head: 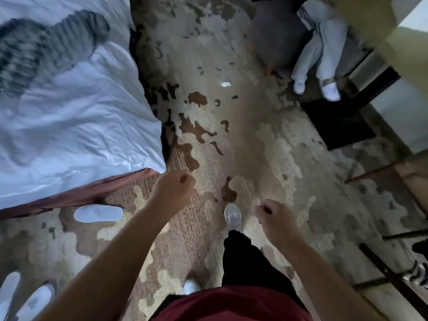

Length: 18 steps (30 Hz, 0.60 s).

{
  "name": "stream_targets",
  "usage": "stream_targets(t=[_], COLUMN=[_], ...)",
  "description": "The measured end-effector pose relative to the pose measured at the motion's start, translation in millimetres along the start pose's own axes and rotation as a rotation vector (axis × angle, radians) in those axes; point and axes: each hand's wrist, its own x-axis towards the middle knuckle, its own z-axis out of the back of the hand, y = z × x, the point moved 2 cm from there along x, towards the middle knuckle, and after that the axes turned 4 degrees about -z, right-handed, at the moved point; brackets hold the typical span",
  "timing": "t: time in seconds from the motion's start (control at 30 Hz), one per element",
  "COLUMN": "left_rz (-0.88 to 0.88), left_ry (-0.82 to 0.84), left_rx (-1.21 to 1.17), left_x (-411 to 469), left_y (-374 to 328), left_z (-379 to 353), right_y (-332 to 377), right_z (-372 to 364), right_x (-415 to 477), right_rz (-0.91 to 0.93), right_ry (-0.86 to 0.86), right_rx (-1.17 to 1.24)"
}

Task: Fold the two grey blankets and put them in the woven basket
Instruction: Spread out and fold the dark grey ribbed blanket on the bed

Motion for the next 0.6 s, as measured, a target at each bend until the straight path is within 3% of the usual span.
stream_targets(t=[0.1, 0.23, 0.37, 0.6], left_rz=[0.099, 0.365, 0.510, 0.665], left_ry=[0.029, 0.024, -0.054, -0.203], left_rx=[0.038, -0.027, -0.122, -0.256], left_x=[62.3, 116.3, 176.8, 327.6], left_y=[20.4, 43.1, 40.9, 74.8], left_z=[1.0, 15.6, 47.4, 138.5], right_y=[83.4, 200.3, 297.0, 369.6], right_z=[-5.8, -8.7, -6.8, -50.0], right_x=[105.9, 224.1, 313.2, 429.9], right_rz=[0.109, 0.265, 0.409, 0.334], right_ry=[0.050, 0.169, 0.228, 0.382], right_rx=[-0.002, -0.013, -0.054, -0.187])
